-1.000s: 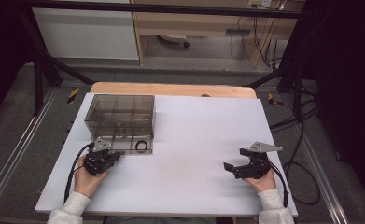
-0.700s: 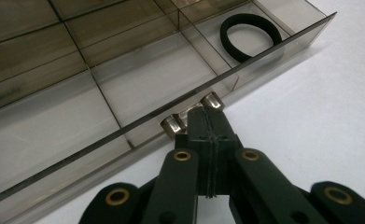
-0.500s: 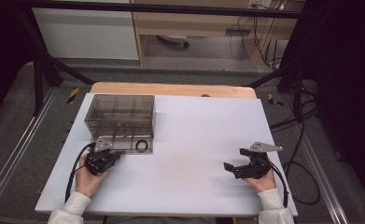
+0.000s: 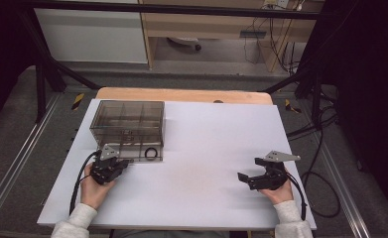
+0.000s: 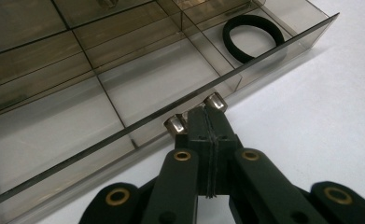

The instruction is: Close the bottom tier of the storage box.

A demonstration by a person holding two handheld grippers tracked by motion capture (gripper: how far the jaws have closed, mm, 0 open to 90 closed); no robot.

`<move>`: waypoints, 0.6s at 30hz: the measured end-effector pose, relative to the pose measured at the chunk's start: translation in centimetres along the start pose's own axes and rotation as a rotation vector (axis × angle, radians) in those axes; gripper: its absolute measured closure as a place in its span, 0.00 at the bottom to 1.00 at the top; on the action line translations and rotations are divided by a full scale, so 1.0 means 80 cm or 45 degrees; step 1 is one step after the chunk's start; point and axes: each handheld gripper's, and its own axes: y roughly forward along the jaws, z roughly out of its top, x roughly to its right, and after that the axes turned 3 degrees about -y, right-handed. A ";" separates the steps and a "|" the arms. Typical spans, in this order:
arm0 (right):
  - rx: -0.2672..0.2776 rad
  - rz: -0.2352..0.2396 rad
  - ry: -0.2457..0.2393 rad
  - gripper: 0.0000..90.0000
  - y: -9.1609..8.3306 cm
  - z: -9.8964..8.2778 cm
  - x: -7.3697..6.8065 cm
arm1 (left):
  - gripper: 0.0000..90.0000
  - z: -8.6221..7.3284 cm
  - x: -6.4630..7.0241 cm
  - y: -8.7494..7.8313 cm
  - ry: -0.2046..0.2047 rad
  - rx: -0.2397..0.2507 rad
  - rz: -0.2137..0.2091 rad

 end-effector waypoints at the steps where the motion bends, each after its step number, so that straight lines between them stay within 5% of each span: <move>1: 0.000 0.000 -0.002 0.00 0.000 0.000 0.000 | 1.00 0.000 0.000 0.000 0.001 0.001 0.002; 18: 0.000 0.001 -0.001 0.00 0.000 0.000 0.000 | 1.00 0.001 -0.003 0.004 0.003 0.007 0.028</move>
